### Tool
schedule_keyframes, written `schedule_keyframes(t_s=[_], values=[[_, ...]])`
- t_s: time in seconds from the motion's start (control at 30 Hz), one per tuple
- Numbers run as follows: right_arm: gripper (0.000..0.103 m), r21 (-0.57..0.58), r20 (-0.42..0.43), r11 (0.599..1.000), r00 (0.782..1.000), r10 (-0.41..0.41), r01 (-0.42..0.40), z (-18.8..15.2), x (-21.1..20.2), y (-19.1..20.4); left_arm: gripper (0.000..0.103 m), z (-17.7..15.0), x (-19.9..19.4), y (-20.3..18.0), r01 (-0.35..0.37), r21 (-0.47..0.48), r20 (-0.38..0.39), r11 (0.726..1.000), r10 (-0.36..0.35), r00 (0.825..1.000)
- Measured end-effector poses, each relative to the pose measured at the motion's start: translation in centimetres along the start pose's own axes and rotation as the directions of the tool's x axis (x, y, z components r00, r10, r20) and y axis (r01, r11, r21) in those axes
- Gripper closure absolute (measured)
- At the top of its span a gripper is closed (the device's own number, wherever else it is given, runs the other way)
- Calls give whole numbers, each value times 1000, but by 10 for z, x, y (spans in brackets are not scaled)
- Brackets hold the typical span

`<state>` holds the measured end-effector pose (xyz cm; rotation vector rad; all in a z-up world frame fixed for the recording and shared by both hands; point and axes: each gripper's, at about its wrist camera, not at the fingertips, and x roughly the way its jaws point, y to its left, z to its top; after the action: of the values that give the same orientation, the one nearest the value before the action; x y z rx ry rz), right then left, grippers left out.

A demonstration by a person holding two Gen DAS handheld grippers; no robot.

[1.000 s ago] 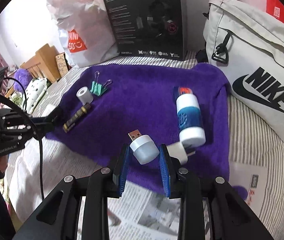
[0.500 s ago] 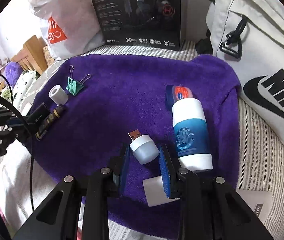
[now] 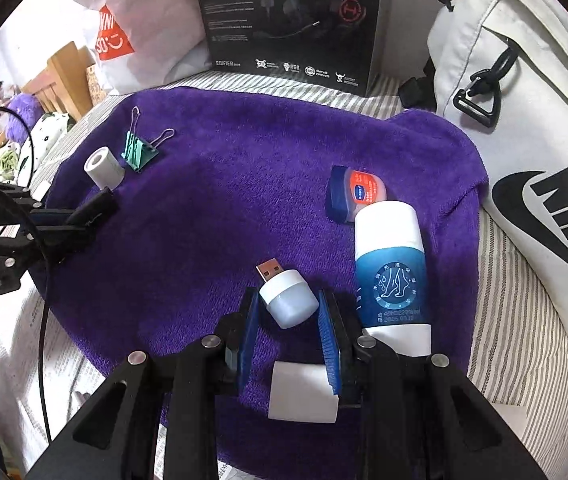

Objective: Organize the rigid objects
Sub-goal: 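Set the marker beside the lighter while the right tool sets the USB light by the charger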

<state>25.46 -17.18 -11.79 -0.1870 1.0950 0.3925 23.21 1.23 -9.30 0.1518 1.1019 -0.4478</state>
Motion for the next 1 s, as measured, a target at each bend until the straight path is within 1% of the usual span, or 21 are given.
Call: schedule_keyframes(t_s=[0.2,0.47,0.5,0.57,0.6,0.63,0.8,0.83,0.87,0.93,1.0], values=[[73,-12,11,1000,1000,6,-6,-3,-1,0,91,4,11,-3,-15,8,-28,1000,16,999],[72,-17,27,1000,1000,16,-15,-6,-3,-2,91,0,10,-4,-20,20,-10,1000,20,1000],[71,-19,27,1000,999,20,-20,-6,-3,-2,91,-1,10,-5,-21,22,-8,1000,21,1000],[62,-22,27,999,999,42,-41,-7,-4,-2,89,-3,8,-3,-9,13,-2,1000,9,1000],[60,-26,25,999,999,47,-46,-8,-5,-2,89,-5,7,-1,1,5,2,1000,-1,1000],[55,-28,20,999,999,39,-38,-9,-6,-2,88,-6,6,0,7,-1,4,1000,-7,1000],[52,-11,3,999,999,33,-33,-14,-11,-2,84,-13,1,1,2,-21,-1,1000,-2,1000],[50,-8,3,1000,1000,30,-30,-14,-13,-1,83,-14,0,0,-4,-22,-5,1000,3,1000],[48,-1,6,1000,1000,23,-23,-16,-16,-1,81,-15,-1,-1,-11,-24,-7,1000,11,1000],[47,13,16,1000,1000,18,-18,-18,-23,-2,75,-18,-4,0,-27,-47,-7,999,27,1000],[47,40,26,999,999,31,-32,-22,-33,-4,72,-21,-7,3,-42,-74,-1,996,42,999]])
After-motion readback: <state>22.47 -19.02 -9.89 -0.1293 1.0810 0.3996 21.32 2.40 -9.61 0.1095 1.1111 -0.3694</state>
